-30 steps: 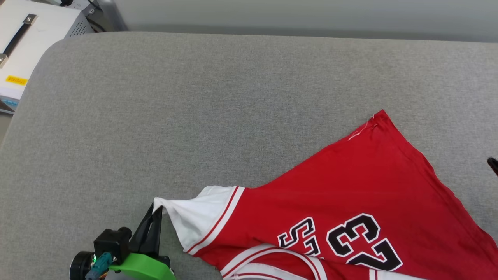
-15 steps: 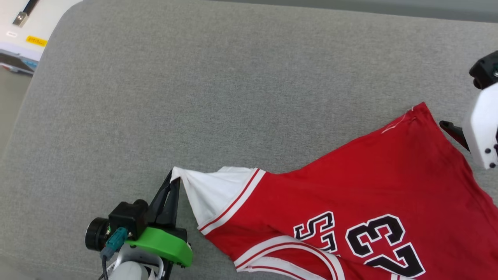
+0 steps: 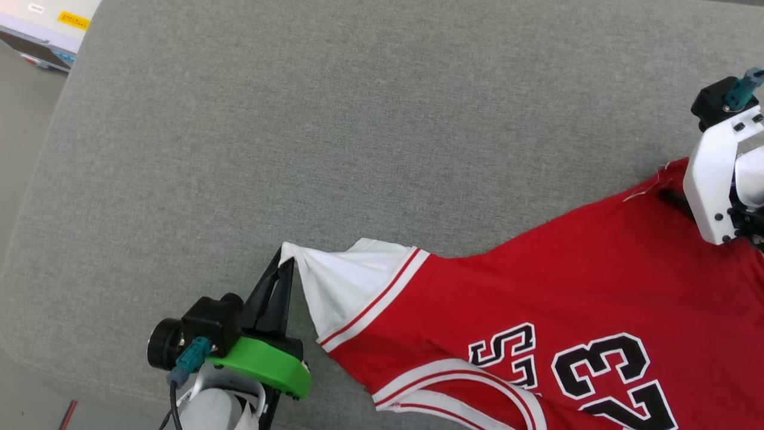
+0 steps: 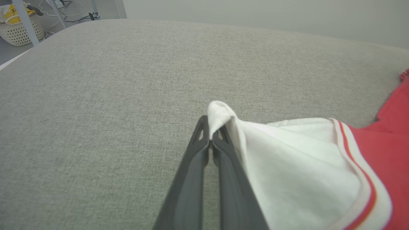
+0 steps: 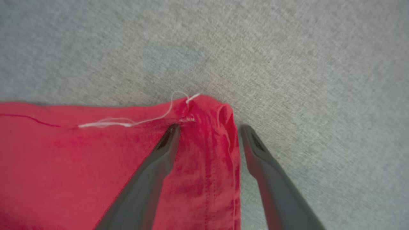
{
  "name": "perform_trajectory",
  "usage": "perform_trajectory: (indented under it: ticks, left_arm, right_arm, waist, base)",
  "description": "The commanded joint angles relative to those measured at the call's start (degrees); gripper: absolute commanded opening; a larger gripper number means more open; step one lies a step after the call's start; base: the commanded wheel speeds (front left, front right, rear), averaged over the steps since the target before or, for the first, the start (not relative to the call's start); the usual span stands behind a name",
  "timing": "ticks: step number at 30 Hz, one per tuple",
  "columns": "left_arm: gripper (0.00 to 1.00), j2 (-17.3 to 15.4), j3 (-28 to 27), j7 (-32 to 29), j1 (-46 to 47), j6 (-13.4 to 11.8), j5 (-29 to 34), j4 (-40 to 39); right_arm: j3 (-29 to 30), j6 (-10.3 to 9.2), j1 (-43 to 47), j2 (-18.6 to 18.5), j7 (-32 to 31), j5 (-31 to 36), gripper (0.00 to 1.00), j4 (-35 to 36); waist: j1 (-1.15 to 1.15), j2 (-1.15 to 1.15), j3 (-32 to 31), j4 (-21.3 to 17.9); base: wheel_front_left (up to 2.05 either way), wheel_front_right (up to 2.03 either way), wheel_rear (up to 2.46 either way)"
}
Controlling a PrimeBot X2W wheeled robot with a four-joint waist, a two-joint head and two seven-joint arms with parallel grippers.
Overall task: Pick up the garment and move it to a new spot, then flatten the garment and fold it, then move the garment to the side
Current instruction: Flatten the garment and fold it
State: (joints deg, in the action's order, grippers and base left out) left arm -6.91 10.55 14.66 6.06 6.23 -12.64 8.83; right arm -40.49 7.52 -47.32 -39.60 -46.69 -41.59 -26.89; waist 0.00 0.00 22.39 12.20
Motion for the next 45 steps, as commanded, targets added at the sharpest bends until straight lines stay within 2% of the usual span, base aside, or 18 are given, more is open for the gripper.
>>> perform_trajectory:
  ticks: [1, 5, 7, 10, 15, 23, 29, 35, 40, 45]
  left_arm:
    - [0.0, 0.38, -0.4, 0.34, 1.1, 0.2, 0.38, 0.16]
    - [0.0, 0.13, -1.25, 0.34, 0.68, 0.25, 0.6, 0.36]
    - [0.0, -0.24, -1.88, 0.34, 0.61, 0.33, 0.49, 0.06]
    - [0.0, -2.26, -2.9, 0.34, 1.03, 0.46, 1.04, -0.65]
    - [0.0, -6.24, -3.92, 0.19, 3.44, 0.7, 1.57, -3.17]
    - [0.0, -11.38, -2.73, -4.04, 15.59, 1.05, 1.27, -9.89]
    - [0.0, -15.05, 0.58, -7.72, 28.53, 1.21, 0.17, -12.34]
    - [0.0, -18.69, 5.82, -9.57, 43.06, 1.24, -1.96, -10.73]
    - [0.0, -19.45, 10.25, -10.46, 54.4, 1.24, -4.51, -6.88]
    - [0.0, -19.82, 14.54, -10.96, 68.64, 1.24, -7.5, 0.26]
  right_arm:
    - [-2.38, -0.03, 2.21, 0.93, 0.97, -1.27, 0.0, -2.11]
    - [-3.58, -0.03, 0.5, 0.08, 7.0, -3.09, 0.0, -1.99]
    - [-3.59, -0.03, -0.82, -0.41, 12.36, -3.54, 0.0, -0.45]
    - [-2.89, -0.03, -2.08, -1.33, 19.39, -5.11, 0.0, 1.65]
    - [-2.93, -0.03, -3.17, -3.41, 26.09, -6.15, 0.0, 6.04]
    - [2.26, -0.03, -5.26, -3.41, 35.59, -8.76, 0.0, 13.45]
    - [6.69, -0.03, -7.27, -3.02, 38.3, -8.01, 0.0, 17.37]
    - [12.43, -0.03, -9.36, -1.32, 38.42, -7.83, 0.0, 19.38]
    - [16.01, -0.03, -13.22, 0.89, 36.97, -5.44, 0.0, 18.06]
    - [19.06, -0.03, -21.7, 4.88, 35.61, -1.22, 0.0, 12.83]
  waist:
    - [0.0, 0.0, -0.41, -0.24]
    - [0.0, 0.0, -2.03, -1.47]
    - [0.0, 0.0, -3.15, -2.12]
    - [0.0, 0.0, -5.05, -3.1]
    - [0.0, 0.0, -8.03, -4.73]
    - [0.0, 0.0, -10.89, -7.38]
    - [0.0, 0.0, -10.79, -9.13]
    - [0.0, 0.0, -8.72, -10.55]
    - [0.0, 0.0, -5.11, -11.38]
    - [0.0, 0.0, 0.88, -12.2]
  base:
    - [0.0, 0.0, 0.0]
    - [0.0, 0.0, 0.0]
    - [0.0, 0.0, 0.0]
    - [0.0, 0.0, 0.0]
    - [0.0, 0.0, 0.0]
    - [0.0, 0.0, 0.0]
    - [0.0, 0.0, 0.0]
    - [0.0, 0.0, 0.0]
    - [0.0, 0.0, 0.0]
    - [0.0, 0.0, 0.0]
